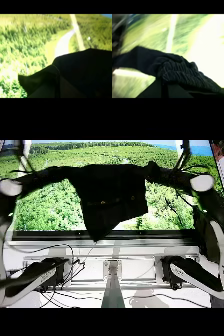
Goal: Fold the clothes and pants, and hang the long-sleeved shirts on hangers.
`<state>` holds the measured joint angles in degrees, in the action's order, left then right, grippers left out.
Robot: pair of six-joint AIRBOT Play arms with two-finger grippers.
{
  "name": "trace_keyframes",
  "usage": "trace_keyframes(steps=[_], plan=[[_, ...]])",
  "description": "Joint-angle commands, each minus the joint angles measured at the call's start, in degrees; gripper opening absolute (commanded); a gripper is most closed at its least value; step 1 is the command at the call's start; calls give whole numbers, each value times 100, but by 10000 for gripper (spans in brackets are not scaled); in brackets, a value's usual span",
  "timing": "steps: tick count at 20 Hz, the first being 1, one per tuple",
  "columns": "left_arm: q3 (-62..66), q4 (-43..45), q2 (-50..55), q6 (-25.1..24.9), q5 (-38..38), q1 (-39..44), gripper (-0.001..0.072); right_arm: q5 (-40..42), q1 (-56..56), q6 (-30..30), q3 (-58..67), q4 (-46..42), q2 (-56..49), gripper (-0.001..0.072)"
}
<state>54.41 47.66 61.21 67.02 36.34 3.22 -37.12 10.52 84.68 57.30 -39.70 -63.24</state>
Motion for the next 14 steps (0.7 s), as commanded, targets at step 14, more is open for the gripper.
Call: trace_keyframes(steps=[14], plan=[[-505, 186, -101, 1193, 4135, 1797, 16, -4245, -909, -793, -201, -2813, -717, 24]])
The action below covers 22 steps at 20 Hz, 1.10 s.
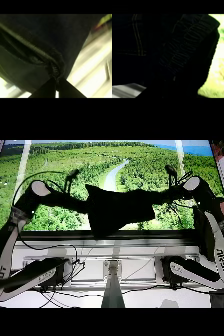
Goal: Fold the clothes and pants, and hang the long-sleeved shirts on hangers.
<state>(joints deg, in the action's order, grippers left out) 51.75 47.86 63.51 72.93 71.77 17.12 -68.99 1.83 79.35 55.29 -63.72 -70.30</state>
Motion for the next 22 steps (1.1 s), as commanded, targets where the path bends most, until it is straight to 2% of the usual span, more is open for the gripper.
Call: trace_keyframes(steps=[1, 5, 7, 9, 10, 11, 12, 13, 14, 15, 17, 19, 22], plan=[[-450, 162, -509, 723, 710, 533, 16, -1113, -39, -260, 0, -448, -11, 25], [-1600, -7, -975, 1386, 7, 1062, 17, -1097, -39, -282, 0, -481, -13, 24], [-2055, -883, -964, 1473, -155, 1335, 17, -1165, -39, -310, 0, -518, -13, 24], [-2308, -1738, -964, 1340, -227, 1652, 17, -1349, -39, -566, 0, -525, -13, 25], [-2341, -1792, -964, 1279, -319, 1805, 19, -1419, -39, -776, 0, -527, -13, 60], [-2347, -1766, -962, 1279, -457, 1958, 48, -1416, -39, -962, 0, -533, -13, 274], [-2347, -1775, -964, 1279, -579, 2061, 244, -1381, -39, -1008, 0, -542, -13, 455], [-2347, -1775, -964, 1279, -743, 2144, 597, -1274, -39, -1008, 0, -544, -13, 470], [-2347, -1766, -964, 1274, -883, 2194, 689, -1117, -39, -1008, 0, -551, -13, 488], [-2347, -1744, -964, 1276, -1025, 2212, 696, -911, -39, -1005, 0, -555, -17, 489], [-2347, -1744, -964, 1276, -1274, 2210, 696, -422, -39, -986, 0, -586, -24, 553], [-2347, -1746, -964, 1276, -1484, 2210, 695, -42, -39, -951, 0, -599, -83, 555], [-2347, -1746, -964, 1276, -1639, 2210, 695, 9, -68, -767, 22, -743, -516, 577]])
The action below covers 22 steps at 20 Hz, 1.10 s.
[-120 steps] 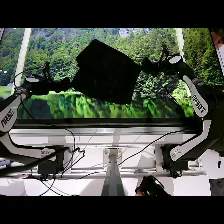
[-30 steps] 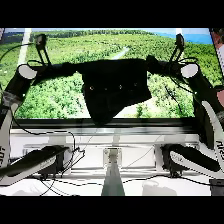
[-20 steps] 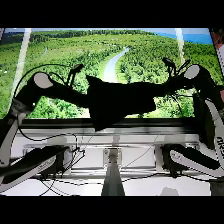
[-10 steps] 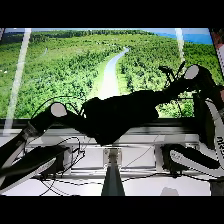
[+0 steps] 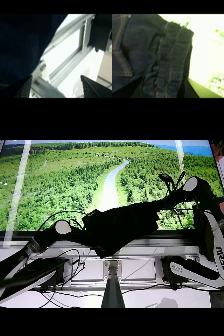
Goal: Fold the clothes and pants, and hang the long-sleeved shirts on hangers.
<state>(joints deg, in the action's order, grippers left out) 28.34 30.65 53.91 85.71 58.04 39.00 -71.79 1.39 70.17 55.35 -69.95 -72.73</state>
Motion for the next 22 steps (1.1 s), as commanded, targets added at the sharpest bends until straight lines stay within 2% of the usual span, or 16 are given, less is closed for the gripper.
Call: trace_keyframes(steps=[1, 4, 9, 13, 15, 16, 17, 18, 19, 22], plan=[[-7, -26, -4, -2, -278, 22, 695, 177, -92, 260, 98, -118, -503, 592], [-7, 116, -4, -2, -319, 22, 695, -273, -417, 393, 527, 76, -1088, 593], [-7, 885, -2, 0, -719, 22, 695, -680, -848, 190, 743, 1113, -1912, 593], [-7, 1650, -2, 0, -1604, 22, 695, -1392, -732, -361, 743, 2319, -2656, 593], [-7, 1851, -2, 0, -1862, 22, 695, -1609, -428, -614, 708, 2461, -2824, 591], [-7, 1912, -2, 0, -1947, 22, 695, -1502, -212, -846, 675, 2448, -2828, 552], [-7, 1912, -2, 0, -1993, 17, 695, -1394, -11, -1139, 686, 2459, -2828, 400], [-7, 1939, -4, -2, -2035, 17, 695, -1368, 168, -1307, 737, 2465, -2822, 134], [-2, 2085, -7, 0, -2090, 17, 695, -1351, 308, -1405, 817, 2483, -2791, 29], [103, 2765, -20, 0, -2138, -127, 695, -1311, 448, -1427, 1252, 2503, -2573, 24]])
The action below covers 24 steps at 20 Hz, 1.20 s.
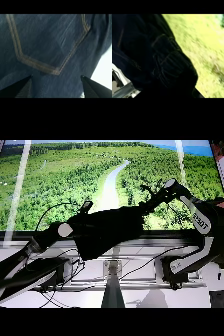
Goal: Fold the clothes and pants, and hang the long-sleeved shirts on hangers.
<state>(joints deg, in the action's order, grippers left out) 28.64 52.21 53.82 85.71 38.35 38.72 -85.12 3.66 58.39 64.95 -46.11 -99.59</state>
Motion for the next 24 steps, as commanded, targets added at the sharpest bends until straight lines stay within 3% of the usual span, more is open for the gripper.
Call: trace_keyframes(steps=[1, 5, 8, 15, 19, 24], plan=[[157, 824, -37, 0, -164, -212, 695, 74, 186, -179, 485, 92, 254, 24], [750, 1672, -481, 0, -166, -951, 695, 227, -251, 396, 1276, 22, 1023, 24], [1143, 2210, -999, 0, -168, -1523, 695, 223, -789, 1106, 1869, -509, 1777, 24], [1202, 2238, -2039, 0, -144, -2100, 694, 142, -2479, 3051, 3451, -3818, 3663, 23], [1200, 2236, -2085, 2, -142, -2098, 694, -127, -3722, 2763, 4369, -5364, 4181, 23], [1200, 2236, -2083, 2, -144, -2096, 694, -382, -5235, 2656, 4513, -5436, 4310, 24]])
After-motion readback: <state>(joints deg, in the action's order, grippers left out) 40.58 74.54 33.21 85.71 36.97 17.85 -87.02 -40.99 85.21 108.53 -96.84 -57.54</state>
